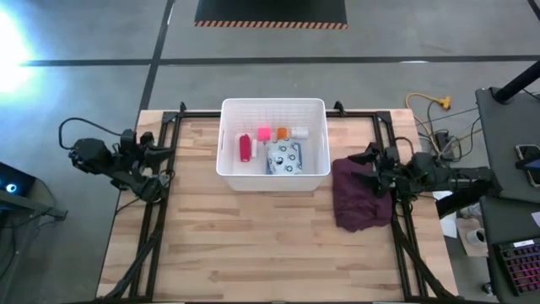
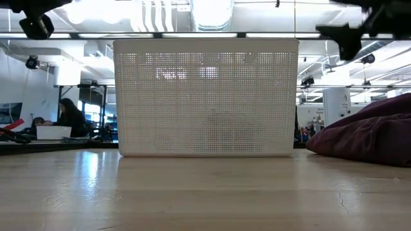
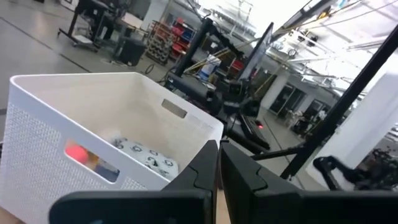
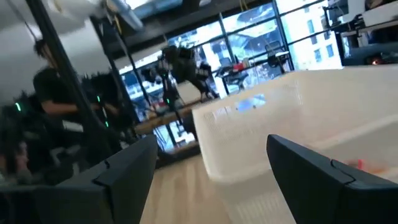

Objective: Pick & place medical supplies in basket/bin
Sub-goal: Return to home position

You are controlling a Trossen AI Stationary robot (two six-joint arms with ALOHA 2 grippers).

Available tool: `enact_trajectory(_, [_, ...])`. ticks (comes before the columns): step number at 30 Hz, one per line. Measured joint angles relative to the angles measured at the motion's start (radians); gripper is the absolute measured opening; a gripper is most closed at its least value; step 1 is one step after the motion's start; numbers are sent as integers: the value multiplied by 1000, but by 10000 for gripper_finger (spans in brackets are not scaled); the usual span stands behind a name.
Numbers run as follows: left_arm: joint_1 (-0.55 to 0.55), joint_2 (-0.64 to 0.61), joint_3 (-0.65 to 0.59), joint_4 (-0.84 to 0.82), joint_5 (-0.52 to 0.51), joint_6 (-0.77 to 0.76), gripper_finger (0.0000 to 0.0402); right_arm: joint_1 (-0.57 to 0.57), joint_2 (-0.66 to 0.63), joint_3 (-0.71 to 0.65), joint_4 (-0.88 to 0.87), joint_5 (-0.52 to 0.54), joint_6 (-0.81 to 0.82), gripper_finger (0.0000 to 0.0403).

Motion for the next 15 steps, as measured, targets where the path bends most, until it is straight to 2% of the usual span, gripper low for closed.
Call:
enact_trajectory(5, [0,37,-6,40,11,-18,0,-2,-150,-126,16,10,-34,293])
enact_trajectory(8, [0,57,-11,53,29,134,0,-4,-143,-186,92,10,-61,293])
enact_trajectory(12, [0,62,-56,141,63,365,0,-13,-137,-194,118,10,-60,293])
enact_trajectory(15, [0,10,-119,154,55,389,0,-16,-149,-195,105,10,-71,293])
